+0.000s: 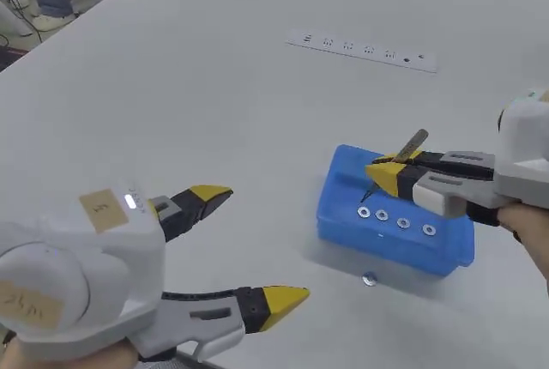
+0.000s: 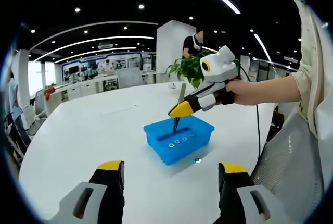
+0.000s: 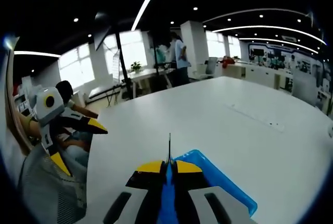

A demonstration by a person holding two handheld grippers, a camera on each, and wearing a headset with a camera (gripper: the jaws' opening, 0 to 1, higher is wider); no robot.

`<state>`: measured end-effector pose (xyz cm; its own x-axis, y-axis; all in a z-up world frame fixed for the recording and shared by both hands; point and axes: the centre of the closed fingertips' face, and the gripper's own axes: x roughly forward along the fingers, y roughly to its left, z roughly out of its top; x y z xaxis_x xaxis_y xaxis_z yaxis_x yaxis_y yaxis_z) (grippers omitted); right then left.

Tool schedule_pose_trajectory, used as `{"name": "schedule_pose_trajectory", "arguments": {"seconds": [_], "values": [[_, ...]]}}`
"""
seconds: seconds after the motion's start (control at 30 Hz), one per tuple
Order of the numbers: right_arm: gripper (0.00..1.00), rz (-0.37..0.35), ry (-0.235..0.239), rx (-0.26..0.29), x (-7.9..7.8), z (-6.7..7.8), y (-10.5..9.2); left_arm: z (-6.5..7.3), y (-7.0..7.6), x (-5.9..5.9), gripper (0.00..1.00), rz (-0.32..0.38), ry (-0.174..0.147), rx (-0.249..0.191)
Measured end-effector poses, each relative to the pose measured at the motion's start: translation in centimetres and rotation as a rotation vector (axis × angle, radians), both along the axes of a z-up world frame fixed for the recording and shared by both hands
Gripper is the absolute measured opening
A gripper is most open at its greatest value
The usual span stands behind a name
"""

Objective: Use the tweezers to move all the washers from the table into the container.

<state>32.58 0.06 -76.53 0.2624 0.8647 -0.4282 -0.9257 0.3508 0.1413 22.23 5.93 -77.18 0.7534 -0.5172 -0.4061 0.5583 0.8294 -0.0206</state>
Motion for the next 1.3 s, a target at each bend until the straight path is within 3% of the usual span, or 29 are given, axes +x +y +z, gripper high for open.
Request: {"name": "schedule_pose_trajectory", "arguments": {"seconds": [0.17, 0.37, 0.63, 1.03, 1.3], "values": [[0.03, 0.017, -0.005, 0.021, -1.2, 1.0, 0.0, 0.0, -0.1, 0.0, 0.74, -0.004, 0.002, 0.002], [0.03, 0.015, 0.010, 0.035, -2.3, 1.0, -0.4, -0.1, -0.1, 0.0, 0.74, -0.006, 0.003, 0.006], [0.03, 0.009, 0.058, 0.013, -3.5, -0.9, -1.4, -0.2, -0.1, 0.0, 0.74, -0.006, 0.002, 0.008], [0.03, 0.021, 0.096, -0.075, -5.0, -4.7, -2.5, -0.3, 0.0, 0.0, 0.74, -0.007, 0.005, 0.008], [0.04, 0.019, 0.122, -0.089, -5.3, -5.9, -2.7, -0.3, 0.0, 0.0, 0.74, -0.008, 0.006, 0.009]]}}
